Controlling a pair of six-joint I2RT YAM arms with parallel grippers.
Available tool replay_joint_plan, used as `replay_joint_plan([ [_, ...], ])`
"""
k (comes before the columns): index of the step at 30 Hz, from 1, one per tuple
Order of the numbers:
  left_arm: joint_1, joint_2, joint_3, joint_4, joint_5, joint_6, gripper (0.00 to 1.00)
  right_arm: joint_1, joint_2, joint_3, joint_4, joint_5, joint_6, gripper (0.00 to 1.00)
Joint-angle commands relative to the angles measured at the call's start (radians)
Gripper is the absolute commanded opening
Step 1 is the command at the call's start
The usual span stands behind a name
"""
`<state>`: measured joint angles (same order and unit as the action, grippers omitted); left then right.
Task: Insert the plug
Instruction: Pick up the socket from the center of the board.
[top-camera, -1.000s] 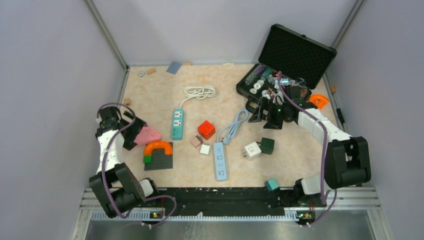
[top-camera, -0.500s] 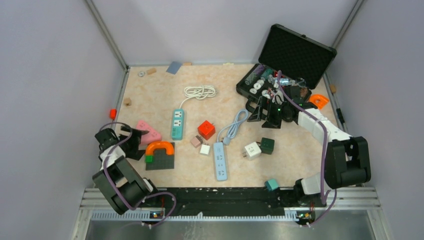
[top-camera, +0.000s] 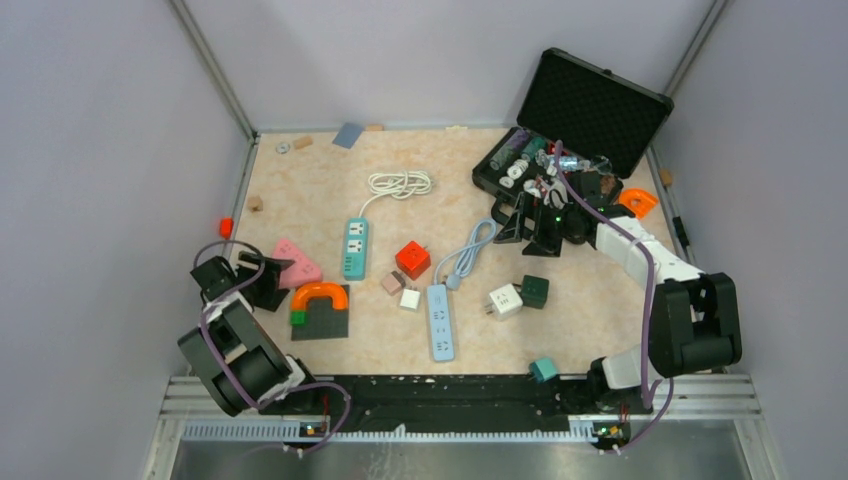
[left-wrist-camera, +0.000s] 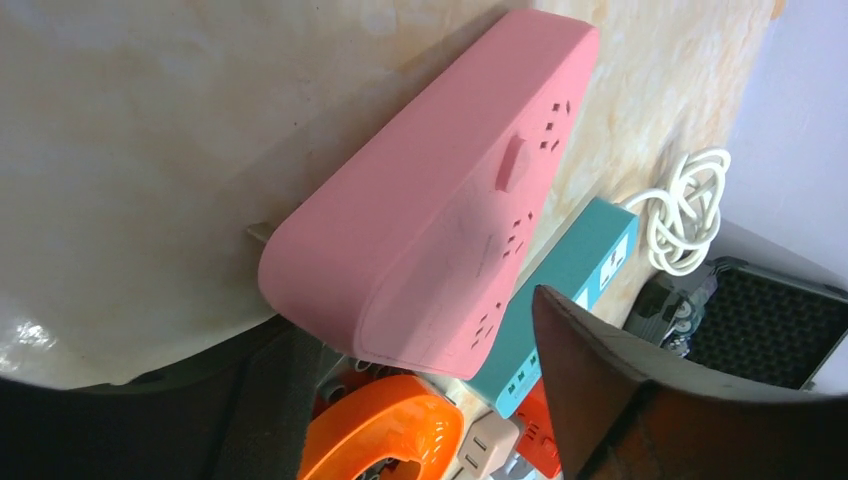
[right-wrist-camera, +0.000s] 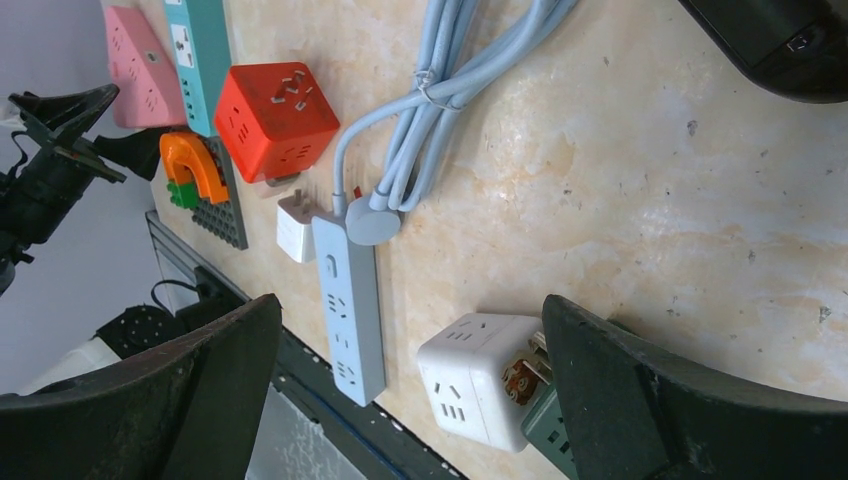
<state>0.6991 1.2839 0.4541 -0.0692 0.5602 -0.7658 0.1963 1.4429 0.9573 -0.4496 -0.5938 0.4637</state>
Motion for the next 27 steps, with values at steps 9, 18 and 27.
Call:
replay_joint_plan([
  [9,0.006,0.040,-0.048,0.128,0.016,0.048,0.53,0.010,0.022,0.059,0.014,-0.021,-0.004,0.99],
  [18,0.006,-0.032,-0.059,0.172,0.195,0.045,0.32,0.010,0.024,0.083,0.001,-0.027,-0.005,0.99],
  [27,0.003,-0.145,-0.026,0.188,0.362,-0.018,0.00,0.010,0.029,0.130,-0.020,-0.040,0.001,0.99],
])
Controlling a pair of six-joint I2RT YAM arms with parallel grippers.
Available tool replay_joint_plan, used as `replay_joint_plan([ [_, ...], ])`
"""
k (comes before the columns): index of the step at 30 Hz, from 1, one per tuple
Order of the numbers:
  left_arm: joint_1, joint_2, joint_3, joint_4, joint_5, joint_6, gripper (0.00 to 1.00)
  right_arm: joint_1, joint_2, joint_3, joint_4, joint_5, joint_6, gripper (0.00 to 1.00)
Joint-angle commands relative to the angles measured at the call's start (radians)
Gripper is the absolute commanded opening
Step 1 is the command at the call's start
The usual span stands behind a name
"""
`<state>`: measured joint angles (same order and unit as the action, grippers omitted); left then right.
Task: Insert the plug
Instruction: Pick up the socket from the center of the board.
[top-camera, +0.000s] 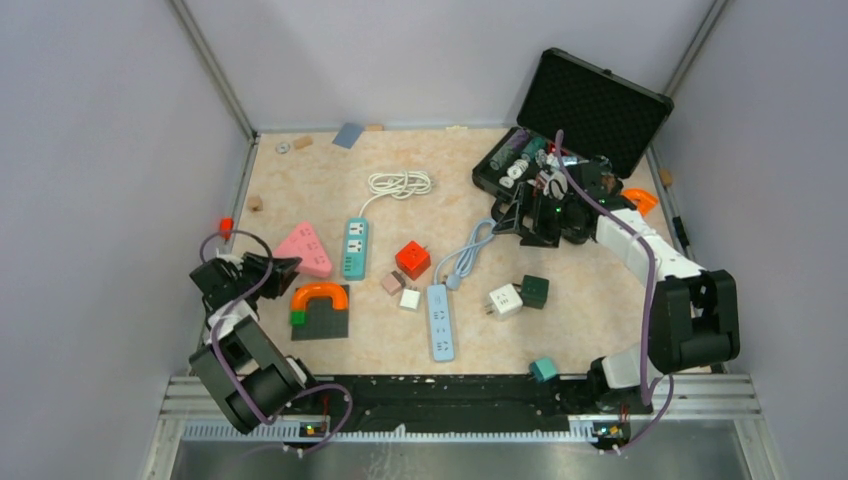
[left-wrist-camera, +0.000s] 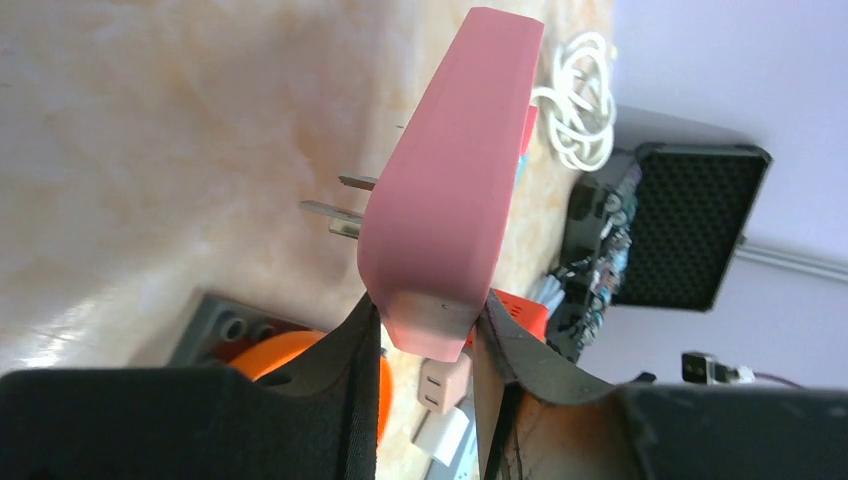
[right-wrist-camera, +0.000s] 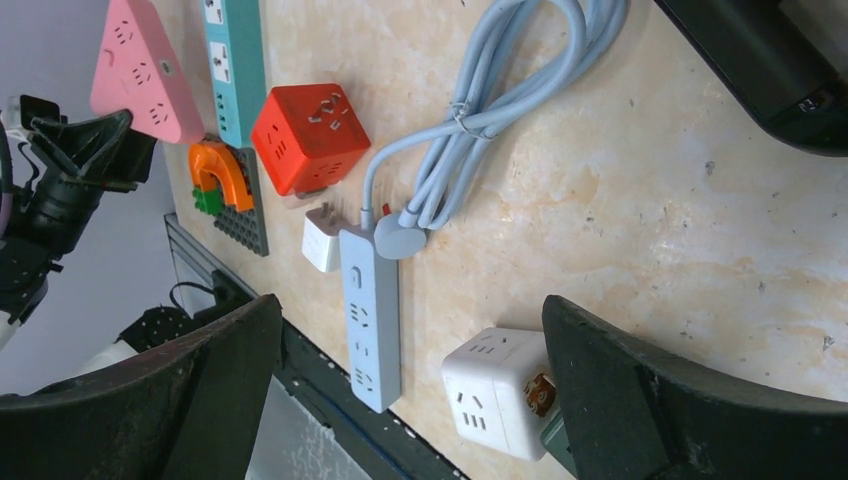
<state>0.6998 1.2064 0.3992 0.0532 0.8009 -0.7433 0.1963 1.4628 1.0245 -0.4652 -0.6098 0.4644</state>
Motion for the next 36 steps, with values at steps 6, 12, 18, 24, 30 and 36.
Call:
replay_joint_plan([
  [6,-0.059,-0.137,0.033,0.163,0.162,-0.181,0.00,0.010,0.011,0.114,-0.011,-0.070,0.016,0.99],
  [12,-0.305,-0.174,0.069,0.262,0.108,-0.309,0.00,0.030,0.021,0.166,0.021,-0.162,0.033,0.99],
  [18,-0.568,-0.160,0.061,0.513,0.007,-0.496,0.00,0.063,0.016,0.166,0.099,-0.245,0.119,0.98],
  [24,-0.741,-0.112,0.092,0.651,-0.050,-0.593,0.00,0.135,0.040,0.183,0.182,-0.321,0.192,0.97],
  [30,-0.893,-0.074,0.124,0.713,-0.133,-0.641,0.00,0.207,0.036,0.177,0.367,-0.335,0.308,0.96],
  [36,-1.003,-0.017,0.131,0.835,-0.200,-0.713,0.00,0.252,0.072,0.165,0.543,-0.318,0.415,0.93],
])
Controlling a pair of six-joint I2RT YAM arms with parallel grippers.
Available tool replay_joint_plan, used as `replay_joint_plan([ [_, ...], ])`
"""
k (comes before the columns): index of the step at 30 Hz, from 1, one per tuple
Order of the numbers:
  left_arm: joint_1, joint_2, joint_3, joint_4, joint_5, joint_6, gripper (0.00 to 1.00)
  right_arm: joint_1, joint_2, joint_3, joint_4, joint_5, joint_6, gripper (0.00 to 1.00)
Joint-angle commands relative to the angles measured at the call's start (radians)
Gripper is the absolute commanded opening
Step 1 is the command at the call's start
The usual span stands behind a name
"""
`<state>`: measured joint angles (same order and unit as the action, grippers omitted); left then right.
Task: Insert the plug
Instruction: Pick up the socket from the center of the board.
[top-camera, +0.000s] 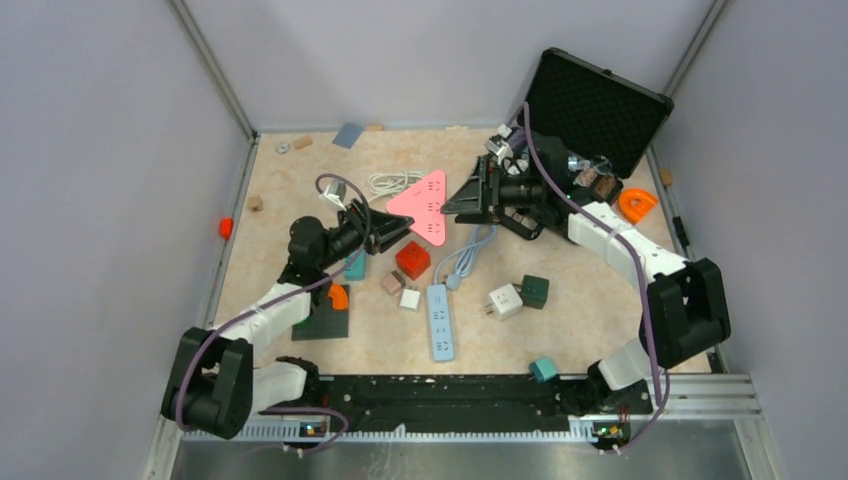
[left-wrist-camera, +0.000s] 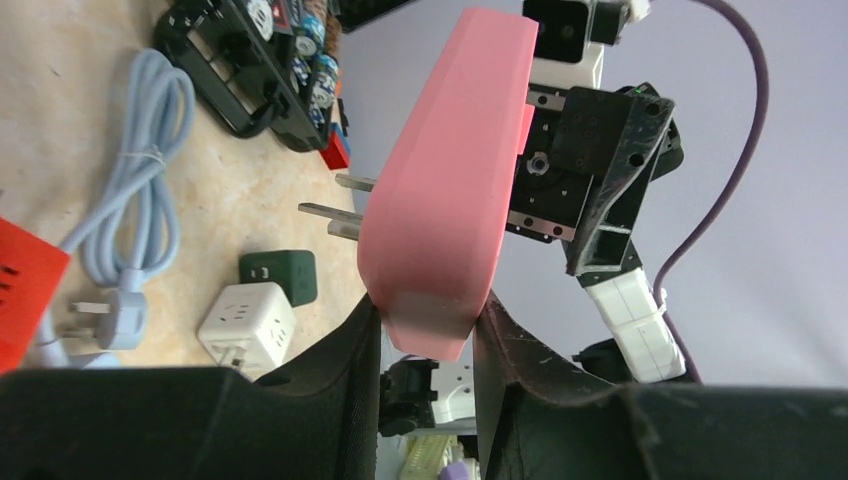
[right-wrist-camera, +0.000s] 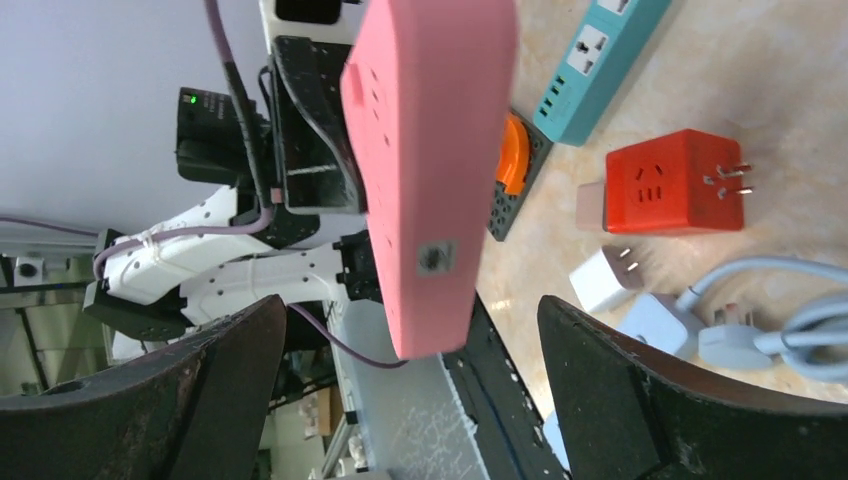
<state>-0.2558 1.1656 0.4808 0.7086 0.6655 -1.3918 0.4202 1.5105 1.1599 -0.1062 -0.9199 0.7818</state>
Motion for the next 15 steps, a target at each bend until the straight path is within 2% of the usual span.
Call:
replay_joint_plan([
  [1,-0.059,0.032,0.052,0.195,-0.073,-0.075,0.00,0.035,0.035,0.036,0.186,-0.006,0.102,0.92],
  [6,-0.094,0.062,0.072,0.220,-0.095,-0.092,0.00,0.063,0.061,0.059,0.198,-0.004,0.109,0.90],
  [9,-0.116,0.071,0.074,0.221,-0.107,-0.091,0.00,0.069,0.075,0.048,0.248,-0.009,0.147,0.74],
  [11,-0.125,0.074,0.072,0.221,-0.110,-0.091,0.00,0.069,0.078,0.036,0.307,-0.010,0.185,0.58],
  [13,-0.133,0.070,0.065,0.219,-0.114,-0.092,0.00,0.069,0.080,0.033,0.344,-0.008,0.204,0.47],
  [15,-0.137,0.064,0.054,0.214,-0.118,-0.091,0.00,0.069,0.078,0.030,0.350,-0.007,0.205,0.28],
])
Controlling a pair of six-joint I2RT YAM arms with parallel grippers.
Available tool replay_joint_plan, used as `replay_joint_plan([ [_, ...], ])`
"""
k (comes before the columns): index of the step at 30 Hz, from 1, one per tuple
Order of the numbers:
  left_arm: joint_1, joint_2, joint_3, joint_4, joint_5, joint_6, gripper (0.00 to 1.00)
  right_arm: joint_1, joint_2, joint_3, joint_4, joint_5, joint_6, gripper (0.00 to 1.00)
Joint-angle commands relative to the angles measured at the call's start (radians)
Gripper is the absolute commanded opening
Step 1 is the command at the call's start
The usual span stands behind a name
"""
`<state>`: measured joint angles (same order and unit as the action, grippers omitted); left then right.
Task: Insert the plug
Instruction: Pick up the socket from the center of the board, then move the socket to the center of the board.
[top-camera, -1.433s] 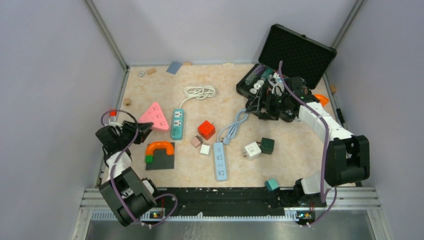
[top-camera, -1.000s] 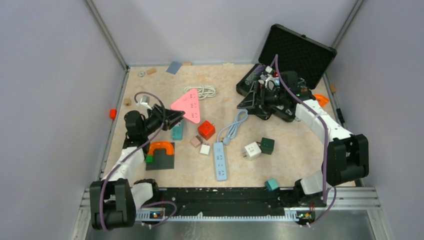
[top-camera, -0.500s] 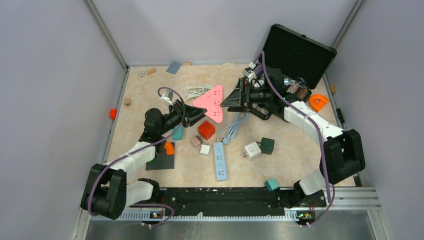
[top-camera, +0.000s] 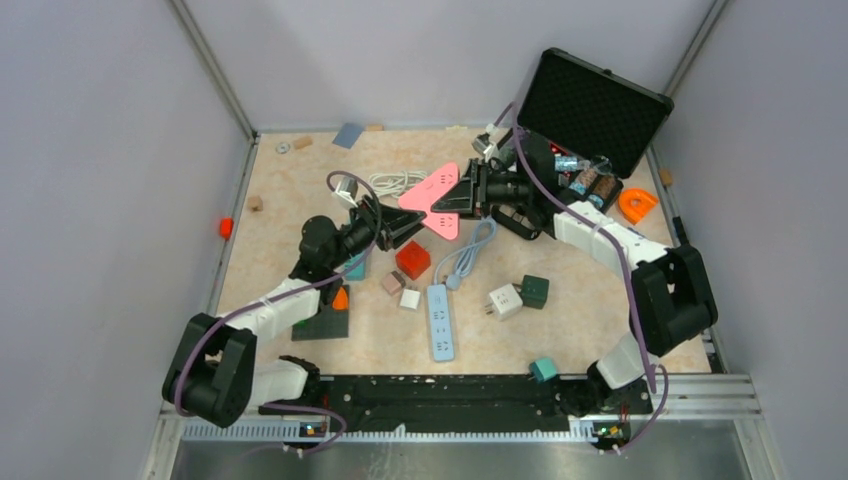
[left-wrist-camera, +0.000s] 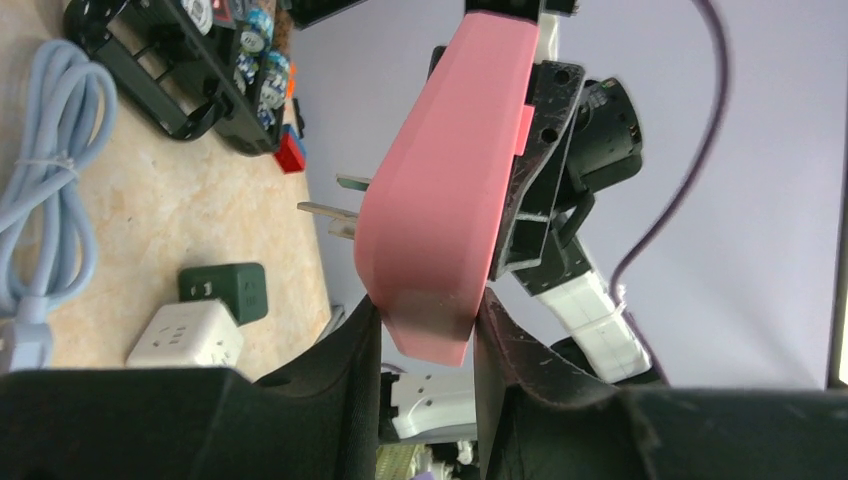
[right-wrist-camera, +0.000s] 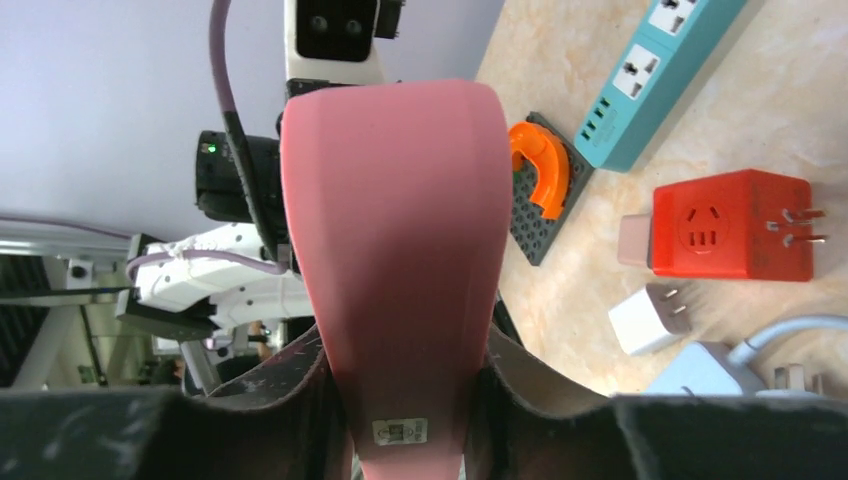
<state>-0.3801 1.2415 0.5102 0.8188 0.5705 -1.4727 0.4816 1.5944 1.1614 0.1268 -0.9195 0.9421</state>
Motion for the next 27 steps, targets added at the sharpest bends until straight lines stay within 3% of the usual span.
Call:
replay_joint_plan([
  [1,-0.015,-0.015,0.020,0.097,-0.023,-0.009,0.00,0.008,-0.008,0.027,0.120,-0.007,0.046,0.17],
  [3,-0.016,-0.022,0.011,0.091,-0.023,-0.007,0.00,0.008,-0.014,0.021,0.119,-0.005,0.042,0.00],
  [5,-0.017,-0.030,0.004,0.074,-0.023,-0.001,0.02,0.007,-0.020,0.017,0.110,-0.005,0.033,0.00],
  [6,-0.017,-0.034,0.000,0.062,-0.025,0.002,0.13,0.005,-0.024,0.018,0.099,-0.005,0.023,0.00],
  [7,-0.016,-0.040,-0.003,0.045,-0.025,0.007,0.34,0.004,-0.028,0.020,0.083,-0.005,0.011,0.00],
  [8,-0.017,-0.045,-0.007,0.023,-0.023,0.012,0.60,0.001,-0.033,0.021,0.063,-0.005,-0.007,0.00],
  [9,-0.017,-0.051,-0.006,-0.013,-0.018,0.019,0.78,-0.002,-0.043,0.025,0.037,0.000,-0.036,0.00],
  [10,-0.017,-0.056,-0.002,-0.067,-0.014,0.033,0.89,-0.008,-0.054,0.027,0.003,0.011,-0.064,0.00],
  [12,-0.018,-0.075,0.019,-0.222,-0.008,0.081,0.98,-0.019,-0.078,0.032,-0.108,0.048,-0.134,0.00],
  [18,-0.071,-0.107,0.198,-0.990,-0.128,0.368,0.99,-0.039,-0.154,0.052,-0.462,0.248,-0.340,0.00],
  [21,-0.123,-0.070,0.248,-1.132,-0.162,0.434,0.99,-0.055,-0.203,0.036,-0.564,0.341,-0.392,0.00],
  [27,-0.279,0.089,0.350,-1.217,-0.202,0.471,0.93,-0.146,-0.332,-0.056,-0.633,0.387,-0.409,0.00],
])
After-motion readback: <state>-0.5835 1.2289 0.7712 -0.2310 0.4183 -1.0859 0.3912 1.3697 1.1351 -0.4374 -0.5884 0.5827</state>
